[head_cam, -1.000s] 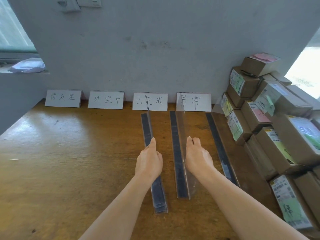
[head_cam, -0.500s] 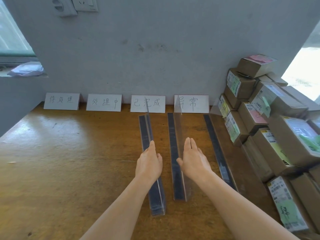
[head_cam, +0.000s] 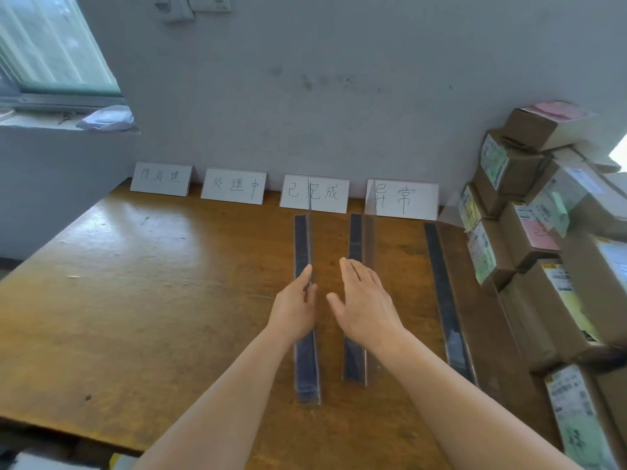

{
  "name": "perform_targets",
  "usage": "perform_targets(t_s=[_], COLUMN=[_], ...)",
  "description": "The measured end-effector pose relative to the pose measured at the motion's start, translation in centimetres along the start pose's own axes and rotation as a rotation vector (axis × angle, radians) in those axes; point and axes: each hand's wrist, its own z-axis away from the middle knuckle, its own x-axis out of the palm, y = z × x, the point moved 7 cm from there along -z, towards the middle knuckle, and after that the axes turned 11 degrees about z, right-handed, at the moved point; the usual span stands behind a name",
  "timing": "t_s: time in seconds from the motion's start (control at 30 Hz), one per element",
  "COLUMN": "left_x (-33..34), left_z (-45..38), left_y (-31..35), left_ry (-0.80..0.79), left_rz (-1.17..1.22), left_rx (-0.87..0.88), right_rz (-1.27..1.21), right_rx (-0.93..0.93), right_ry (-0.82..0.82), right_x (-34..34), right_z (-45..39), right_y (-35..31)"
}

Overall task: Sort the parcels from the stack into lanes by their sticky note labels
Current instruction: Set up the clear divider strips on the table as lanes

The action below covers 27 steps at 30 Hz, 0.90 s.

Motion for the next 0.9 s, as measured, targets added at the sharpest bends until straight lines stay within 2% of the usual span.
perform_targets(t_s=[0.23,0.5,0.9], left_x=[0.5,-0.6,-2.5], left_z=[-0.4,0.3,-0.6], left_y=[0.5,0.1,-0.2], left_ry=[-0.028,0.030,-0.101], left_rz=[0.031,0.040,0.064], left_rx=[0.016,0.025,0.063], right_rz=[-0.079,-0.103,-0.127], right_rx=[0.007,0.030,0.194], right_ry=[-0.097,-0.166,-0.181], right_x=[1.1,2.7,2.9], right_z=[0.0,0.6,1.5], right_y=[-0.3,-1.2,-3.2])
